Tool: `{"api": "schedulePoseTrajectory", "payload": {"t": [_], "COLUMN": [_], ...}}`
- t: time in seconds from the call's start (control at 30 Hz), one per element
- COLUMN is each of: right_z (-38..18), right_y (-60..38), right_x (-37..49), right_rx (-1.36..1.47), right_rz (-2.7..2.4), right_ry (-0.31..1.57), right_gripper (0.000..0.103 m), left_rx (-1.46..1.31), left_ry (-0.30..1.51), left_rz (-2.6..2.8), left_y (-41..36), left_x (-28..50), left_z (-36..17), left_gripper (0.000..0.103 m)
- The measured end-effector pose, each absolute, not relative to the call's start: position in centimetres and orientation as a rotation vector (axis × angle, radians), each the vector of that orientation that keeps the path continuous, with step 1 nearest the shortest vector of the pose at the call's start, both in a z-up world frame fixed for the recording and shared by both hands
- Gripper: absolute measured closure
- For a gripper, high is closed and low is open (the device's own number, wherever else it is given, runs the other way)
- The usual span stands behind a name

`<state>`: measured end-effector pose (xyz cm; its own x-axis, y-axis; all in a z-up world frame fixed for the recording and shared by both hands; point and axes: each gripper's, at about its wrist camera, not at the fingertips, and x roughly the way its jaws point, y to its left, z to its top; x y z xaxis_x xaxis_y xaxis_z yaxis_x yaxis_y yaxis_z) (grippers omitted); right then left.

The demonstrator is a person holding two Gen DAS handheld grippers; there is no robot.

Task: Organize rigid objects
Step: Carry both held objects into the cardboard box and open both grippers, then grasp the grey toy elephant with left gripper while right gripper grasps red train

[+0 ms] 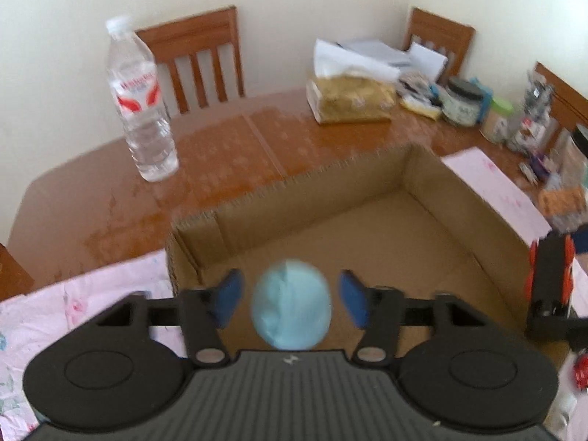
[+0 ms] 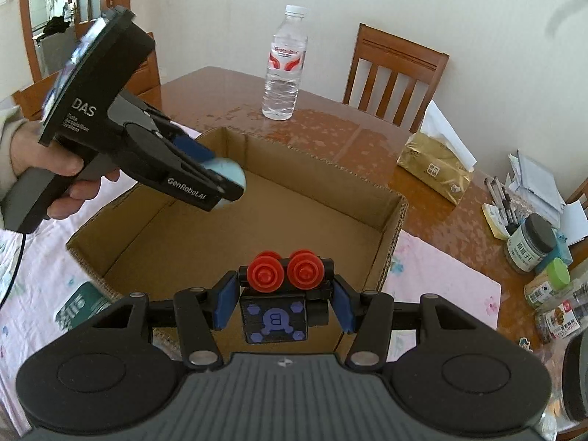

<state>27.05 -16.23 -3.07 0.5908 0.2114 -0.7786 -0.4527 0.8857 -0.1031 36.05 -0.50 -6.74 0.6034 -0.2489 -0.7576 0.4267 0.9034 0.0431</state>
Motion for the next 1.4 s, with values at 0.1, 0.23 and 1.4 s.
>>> {"api": "schedulePoseTrajectory", "payload": {"t": [0.1,0.23,1.4], "right_z": [-3.5,-4.0,-3.5], "right_y": [-16.1,-16.0,-19.4], "right_x": [28.2,30.0,19.7], "right_rx": [-0.299,-0.287,-0.16], "right_rz": [0.383,0.377,0.103], "right_ry": [0.867,0.88,0.837], "right_gripper": [0.044,0.044,0.0], "left_rx": [0.217,0.21,0.151], "left_ry": [0.773,0.737,0.763], "left_rz": [-0.361,-0.319,-0.202], "left_y": [-0.2,0.7,6.4], "left_x": [35.8,34.8,19.0], "left_z": [-5.5,-3.7,-3.0], "left_gripper": [0.008,0.005,0.001]}}
